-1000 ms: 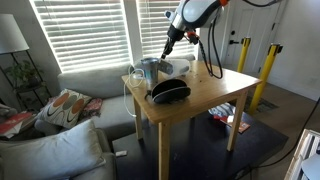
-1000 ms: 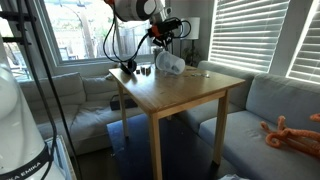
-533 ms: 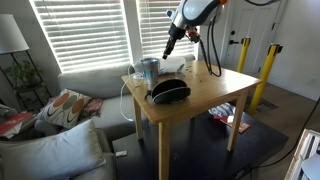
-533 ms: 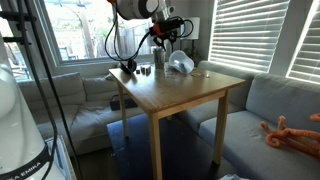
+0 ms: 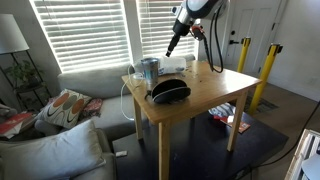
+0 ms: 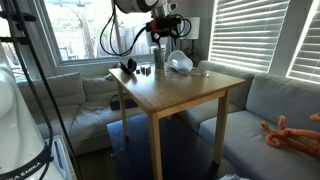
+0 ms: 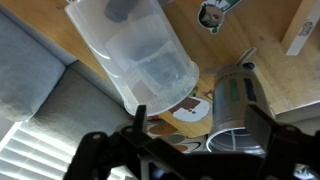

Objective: Pick up the pouch sachet and put it in the frost cold cup

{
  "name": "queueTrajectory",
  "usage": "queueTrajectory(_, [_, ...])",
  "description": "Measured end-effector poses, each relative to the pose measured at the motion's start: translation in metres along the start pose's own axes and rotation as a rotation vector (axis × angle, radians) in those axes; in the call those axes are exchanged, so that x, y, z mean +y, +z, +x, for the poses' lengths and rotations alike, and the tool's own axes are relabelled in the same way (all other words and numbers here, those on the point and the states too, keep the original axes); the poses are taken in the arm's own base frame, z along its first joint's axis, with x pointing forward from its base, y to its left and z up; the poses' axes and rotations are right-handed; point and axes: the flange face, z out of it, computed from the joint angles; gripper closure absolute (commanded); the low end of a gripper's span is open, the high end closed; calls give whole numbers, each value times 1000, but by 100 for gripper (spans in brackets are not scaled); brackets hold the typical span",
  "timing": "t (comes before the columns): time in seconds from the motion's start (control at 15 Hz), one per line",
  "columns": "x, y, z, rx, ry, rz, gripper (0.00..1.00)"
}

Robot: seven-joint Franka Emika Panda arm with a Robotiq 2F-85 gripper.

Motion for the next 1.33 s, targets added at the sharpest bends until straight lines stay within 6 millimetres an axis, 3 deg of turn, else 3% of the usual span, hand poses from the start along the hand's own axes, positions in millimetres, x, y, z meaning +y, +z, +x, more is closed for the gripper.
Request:
queueTrajectory(0.4, [-3,-26,-25,-77,299,33,0])
queueTrajectory(0.6, [6,-29,-46,-124,457,22,0])
queueTrajectory(1.0, [49,10,-129,-316,690,89,0])
queueTrajectory(1.13, [55,20,-138,-335,706,103,0])
queueTrajectory(1.33, [52,22,-137,-337,703,107,0])
